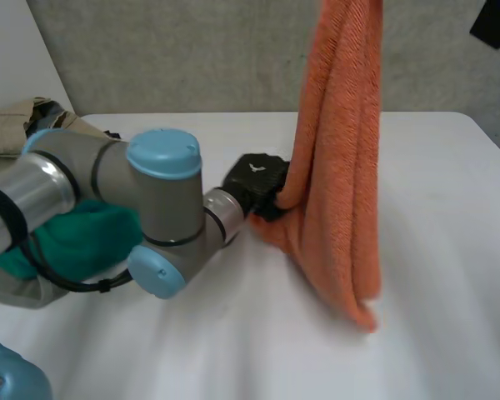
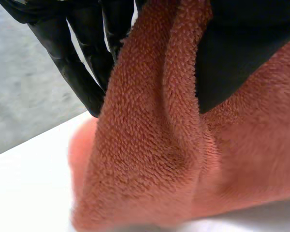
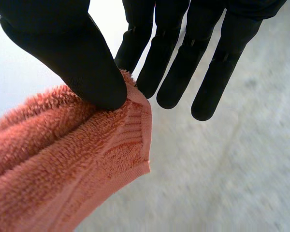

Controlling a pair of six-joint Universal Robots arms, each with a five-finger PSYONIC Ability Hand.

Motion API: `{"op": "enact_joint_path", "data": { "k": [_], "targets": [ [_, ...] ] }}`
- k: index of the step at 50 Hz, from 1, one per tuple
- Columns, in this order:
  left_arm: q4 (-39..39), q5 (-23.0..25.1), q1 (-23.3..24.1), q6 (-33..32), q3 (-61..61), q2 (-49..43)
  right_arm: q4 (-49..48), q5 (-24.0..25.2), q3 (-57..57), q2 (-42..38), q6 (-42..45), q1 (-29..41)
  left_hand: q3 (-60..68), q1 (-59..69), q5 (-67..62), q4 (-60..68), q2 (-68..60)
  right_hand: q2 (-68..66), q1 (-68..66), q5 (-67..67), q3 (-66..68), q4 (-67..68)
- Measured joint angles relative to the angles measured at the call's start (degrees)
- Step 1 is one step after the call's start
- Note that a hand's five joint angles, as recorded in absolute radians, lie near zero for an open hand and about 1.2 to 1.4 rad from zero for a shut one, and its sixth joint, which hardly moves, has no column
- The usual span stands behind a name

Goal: Fold the laundry.

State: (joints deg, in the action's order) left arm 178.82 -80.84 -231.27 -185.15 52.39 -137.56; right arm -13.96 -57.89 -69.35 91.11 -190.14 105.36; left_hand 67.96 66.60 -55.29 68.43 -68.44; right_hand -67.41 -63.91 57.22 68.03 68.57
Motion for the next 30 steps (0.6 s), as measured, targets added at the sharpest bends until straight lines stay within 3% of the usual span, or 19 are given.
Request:
{"op": "enact_joint_path", "data": {
  "k": [5,10,15,18,24,26,30],
  "targets": [
    [1.7,-7.4,-4.0,-4.0,-0.3,4.5,1.5,-2.5,1.8,-8.4,5.0,-4.1,0.0,0.0,0.0,0.0,0.0,0.0,0.0,0.0,0.0,0.0],
    [5.9,-10.5,-5.9,-5.7,-1.7,8.7,2.2,-7.4,5.5,-15.1,10.0,-5.5,0.0,0.0,0.0,0.0,0.0,0.0,0.0,0.0,0.0,0.0],
    [13.0,-12.5,-6.0,-6.2,-2.3,13.9,2.8,-17.2,14.3,-23.6,17.0,-5.3,0.0,0.0,0.0,0.0,0.0,0.0,0.0,0.0,0.0,0.0],
    [15.4,-14.5,-5.3,-6.5,0.3,16.0,3.4,-20.5,17.7,-26.6,19.6,-4.3,0.0,0.0,0.0,0.0,0.0,0.0,0.0,0.0,0.0,0.0],
    [15.8,-21.9,-4.3,-6.9,10.7,17.5,4.6,-21.2,15.9,-29.1,21.9,-2.7,0.0,0.0,0.0,0.0,-0.1,0.0,0.0,0.0,0.0,0.0],
    [14.9,-26.0,-3.7,-6.8,17.0,17.2,4.7,-20.1,11.8,-29.8,22.9,-2.4,0.0,0.0,0.0,0.0,-0.1,0.0,0.0,0.0,0.0,0.0],
    [13.2,-29.4,-2.4,-6.0,25.4,15.3,4.6,-17.9,4.1,-31.4,25.7,-2.5,-1.9,-0.5,0.2,-2.2,2.4,0.0,0.0,0.0,0.0,0.0]
  ]
}}
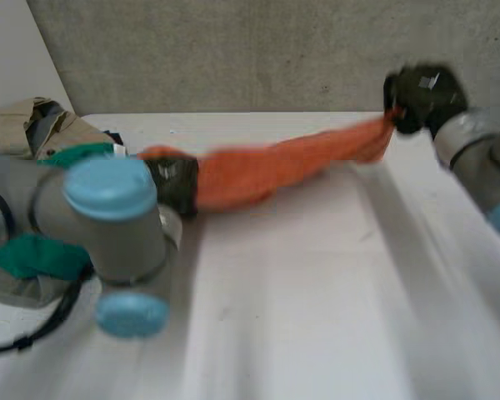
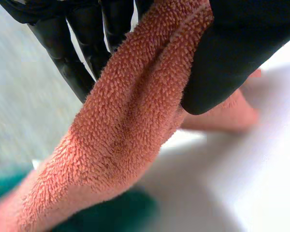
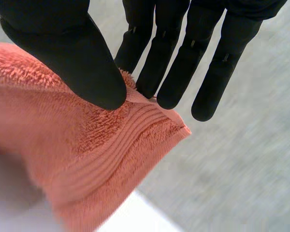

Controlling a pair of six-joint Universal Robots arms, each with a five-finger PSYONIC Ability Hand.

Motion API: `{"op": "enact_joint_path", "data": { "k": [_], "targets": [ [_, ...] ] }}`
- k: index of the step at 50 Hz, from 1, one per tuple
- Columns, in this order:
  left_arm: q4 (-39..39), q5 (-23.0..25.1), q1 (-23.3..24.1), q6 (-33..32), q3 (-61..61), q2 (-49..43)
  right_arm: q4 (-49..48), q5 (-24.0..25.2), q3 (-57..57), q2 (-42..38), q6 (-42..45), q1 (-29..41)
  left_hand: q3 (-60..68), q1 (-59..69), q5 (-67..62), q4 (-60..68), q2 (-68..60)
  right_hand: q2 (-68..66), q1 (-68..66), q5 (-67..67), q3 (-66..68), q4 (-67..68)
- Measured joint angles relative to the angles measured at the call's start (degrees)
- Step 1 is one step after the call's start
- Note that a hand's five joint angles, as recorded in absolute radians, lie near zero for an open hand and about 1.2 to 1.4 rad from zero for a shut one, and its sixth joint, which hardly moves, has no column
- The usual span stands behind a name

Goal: Fold the laundry.

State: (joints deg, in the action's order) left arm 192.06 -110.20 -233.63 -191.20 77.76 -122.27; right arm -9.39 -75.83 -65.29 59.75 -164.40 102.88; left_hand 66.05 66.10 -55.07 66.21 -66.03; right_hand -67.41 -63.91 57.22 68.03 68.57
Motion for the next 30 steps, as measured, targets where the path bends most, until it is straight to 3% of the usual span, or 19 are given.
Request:
{"op": "enact_joint_path", "data": {
  "k": [5,6,8,9,10,15,21,22,25,30],
  "targets": [
    [-2.8,0.3,1.2,1.3,4.4,-2.2,-0.3,1.6,-6.5,-2.0,4.2,-0.7,-9.7,-11.0,8.7,-10.0,10.1,0.0,0.0,0.0,0.0,0.0],
    [-5.0,1.1,1.5,2.2,5.3,-2.5,-0.3,2.1,-9.2,-3.0,6.6,-1.3,-22.3,-24.9,21.5,-22.7,22.4,0.0,0.0,0.0,0.0,0.0],
    [-6.5,1.6,1.5,2.7,5.4,-2.4,-0.3,2.3,-10.4,-3.5,7.8,-1.6,-23.2,-25.8,22.4,-23.6,23.3,0.0,0.0,0.0,0.0,0.0],
    [-8.2,2.2,1.2,3.3,5.1,-1.8,-0.3,2.4,-11.5,-3.9,8.9,-2.1,-36.4,-39.3,35.9,-37.0,36.5,0.0,0.0,0.0,0.0,0.0],
    [-9.4,2.8,0.8,3.6,4.6,-1.0,-0.3,2.5,-12.3,-4.1,9.6,-2.4,-41.9,-44.2,41.7,-42.7,42.0,0.0,0.0,0.0,0.0,0.0],
    [-12.7,6.5,-2.7,3.3,1.5,1.9,0.1,2.6,-13.7,-3.8,10.4,-3.2,-46.4,-46.3,46.4,-47.1,46.6,0.0,0.0,0.0,0.0,0.0],
    [-16.8,17.1,-11.0,-2.8,-5.4,2.7,0.9,2.7,-15.3,-2.4,10.1,-3.4,-44.9,-44.8,43.7,-45.0,44.8,0.0,0.0,0.0,0.0,0.0],
    [-16.8,17.1,-11.0,-2.8,-5.4,2.7,0.9,2.7,-15.3,-2.4,10.1,-3.4,-44.9,-44.8,43.7,-45.0,44.8,0.0,0.0,0.0,0.0,0.0],
    [-19.8,23.6,-14.8,-8.7,-10.8,-0.9,1.0,2.7,-16.1,-1.8,10.1,-3.1,-39.0,-38.5,37.7,-39.0,39.1,0.0,0.0,0.0,0.0,0.0],
    [-23.7,28.4,-16.5,-13.8,-17.5,-6.8,1.0,2.7,-16.9,-1.6,10.3,-2.7,-38.5,-38.3,37.4,-38.5,38.5,0.0,0.0,0.0,0.0,0.0]
  ]
}}
